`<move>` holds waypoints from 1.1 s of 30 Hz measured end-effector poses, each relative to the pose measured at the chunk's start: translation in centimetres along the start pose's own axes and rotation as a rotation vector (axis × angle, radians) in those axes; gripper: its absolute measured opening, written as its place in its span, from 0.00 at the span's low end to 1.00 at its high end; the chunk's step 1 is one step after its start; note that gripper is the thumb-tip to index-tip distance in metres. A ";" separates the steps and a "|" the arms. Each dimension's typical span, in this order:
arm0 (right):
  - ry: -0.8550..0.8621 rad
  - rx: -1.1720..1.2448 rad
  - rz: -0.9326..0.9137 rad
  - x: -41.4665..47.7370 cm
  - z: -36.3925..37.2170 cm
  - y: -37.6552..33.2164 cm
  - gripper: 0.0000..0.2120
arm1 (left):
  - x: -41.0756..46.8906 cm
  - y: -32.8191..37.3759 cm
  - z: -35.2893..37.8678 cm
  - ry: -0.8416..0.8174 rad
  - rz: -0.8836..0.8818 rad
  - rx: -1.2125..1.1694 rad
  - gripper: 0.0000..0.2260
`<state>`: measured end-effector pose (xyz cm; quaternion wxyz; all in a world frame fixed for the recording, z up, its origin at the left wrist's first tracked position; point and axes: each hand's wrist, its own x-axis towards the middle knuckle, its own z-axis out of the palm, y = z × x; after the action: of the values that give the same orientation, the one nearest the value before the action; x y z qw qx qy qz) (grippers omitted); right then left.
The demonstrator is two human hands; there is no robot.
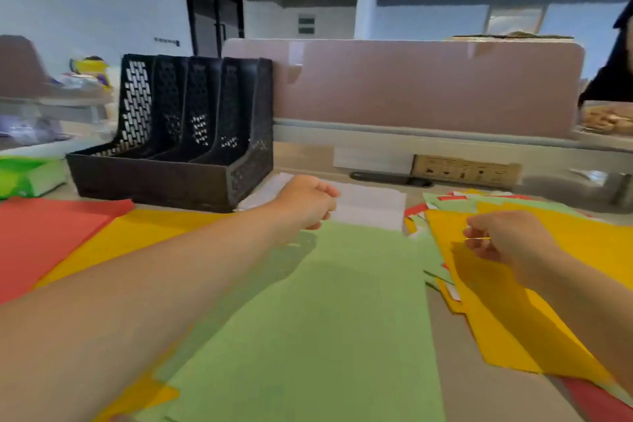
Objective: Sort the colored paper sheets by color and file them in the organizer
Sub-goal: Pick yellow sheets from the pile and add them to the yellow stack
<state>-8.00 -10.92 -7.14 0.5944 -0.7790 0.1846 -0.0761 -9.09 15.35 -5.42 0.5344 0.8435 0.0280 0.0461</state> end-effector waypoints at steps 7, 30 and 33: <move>0.464 -0.295 -0.336 1.3 -13.3 7.0 0.10 | 1.7 3.8 14.2 -0.258 0.414 0.452 0.12; 0.299 -0.813 -0.055 5.5 -18.8 8.2 0.18 | 4.3 3.7 23.3 -0.333 0.445 0.916 0.32; 0.242 -0.853 -0.086 5.1 -18.7 7.8 0.16 | 4.5 3.8 22.5 -0.263 0.422 0.852 0.30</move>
<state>-11.13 -31.41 -9.83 0.1905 -0.9470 0.2351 -0.1083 -2.16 -6.04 -11.35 0.1199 0.9730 -0.1947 0.0310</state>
